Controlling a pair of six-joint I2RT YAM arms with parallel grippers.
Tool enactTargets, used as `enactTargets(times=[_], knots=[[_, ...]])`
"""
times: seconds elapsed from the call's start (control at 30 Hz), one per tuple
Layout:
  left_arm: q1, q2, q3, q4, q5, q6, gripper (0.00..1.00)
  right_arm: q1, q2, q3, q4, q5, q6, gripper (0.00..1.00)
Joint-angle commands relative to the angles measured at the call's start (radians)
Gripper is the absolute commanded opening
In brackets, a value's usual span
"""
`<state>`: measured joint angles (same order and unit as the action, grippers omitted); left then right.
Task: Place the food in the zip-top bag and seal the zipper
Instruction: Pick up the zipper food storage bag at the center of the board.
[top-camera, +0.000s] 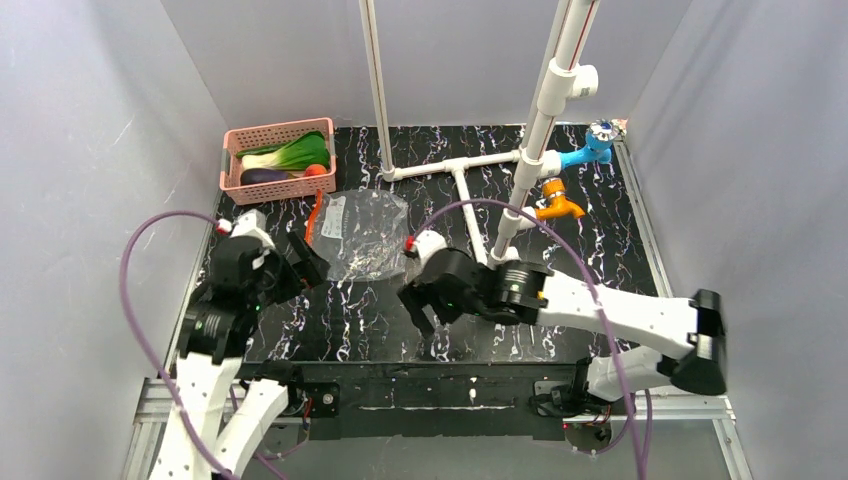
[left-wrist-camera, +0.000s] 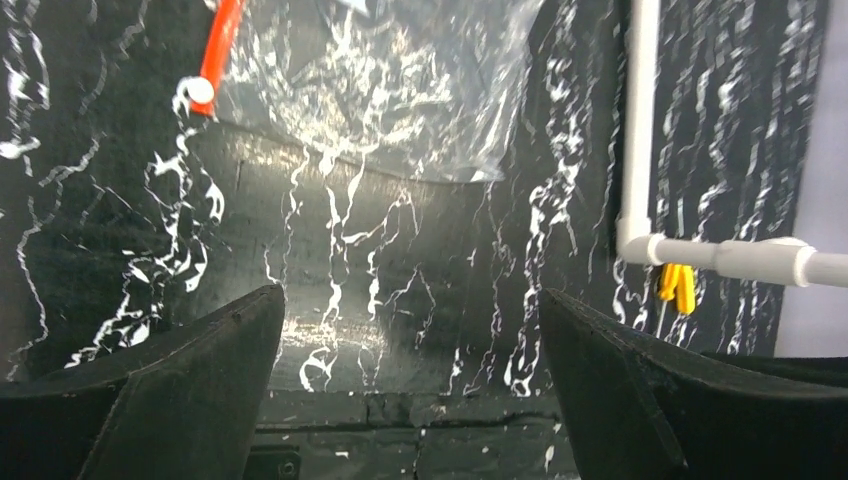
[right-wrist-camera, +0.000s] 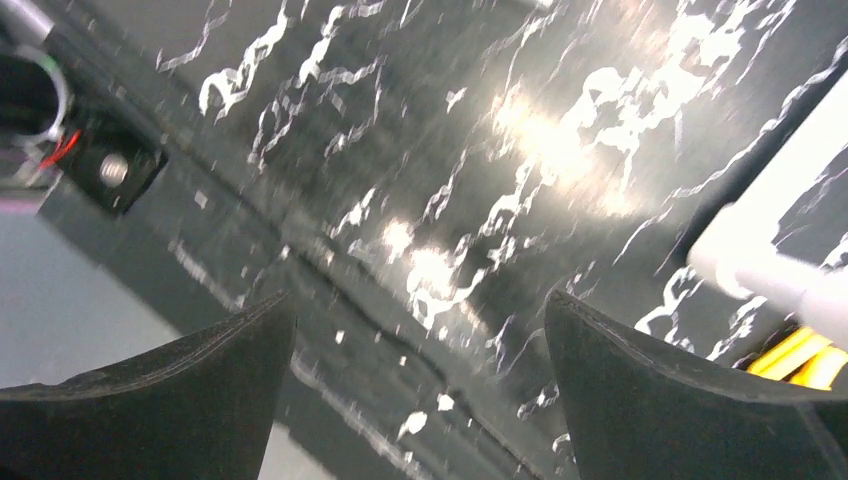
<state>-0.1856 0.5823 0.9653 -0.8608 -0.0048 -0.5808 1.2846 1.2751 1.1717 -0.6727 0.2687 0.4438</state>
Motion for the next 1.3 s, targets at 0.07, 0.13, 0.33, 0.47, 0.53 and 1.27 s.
enactTargets(times=[0.07,0.13,0.33,0.47,0.53,1.27], knots=[[0.03,0.219,0.014,0.071,0.049,0.048,0.99,0.005,0.254,0.238,-0.012,0.248,-0.123,1.0],[0.093,0.314,0.034,0.127,0.115,0.092,0.99,0.005,0.329,0.3,-0.037,0.25,-0.157,1.0],[0.26,0.733,0.154,0.243,0.239,0.145,1.0,0.005,0.409,0.402,-0.1,0.195,-0.155,1.0],[0.306,0.998,0.294,0.229,0.193,0.172,0.99,0.003,0.371,0.363,-0.079,0.15,-0.129,1.0],[0.323,1.084,0.346,0.242,0.218,0.18,0.99,-0.004,0.346,0.34,-0.068,0.132,-0.124,1.0],[0.321,1.28,0.345,0.416,0.382,0.342,0.65,-0.061,0.258,0.295,-0.063,-0.077,-0.098,1.0]])
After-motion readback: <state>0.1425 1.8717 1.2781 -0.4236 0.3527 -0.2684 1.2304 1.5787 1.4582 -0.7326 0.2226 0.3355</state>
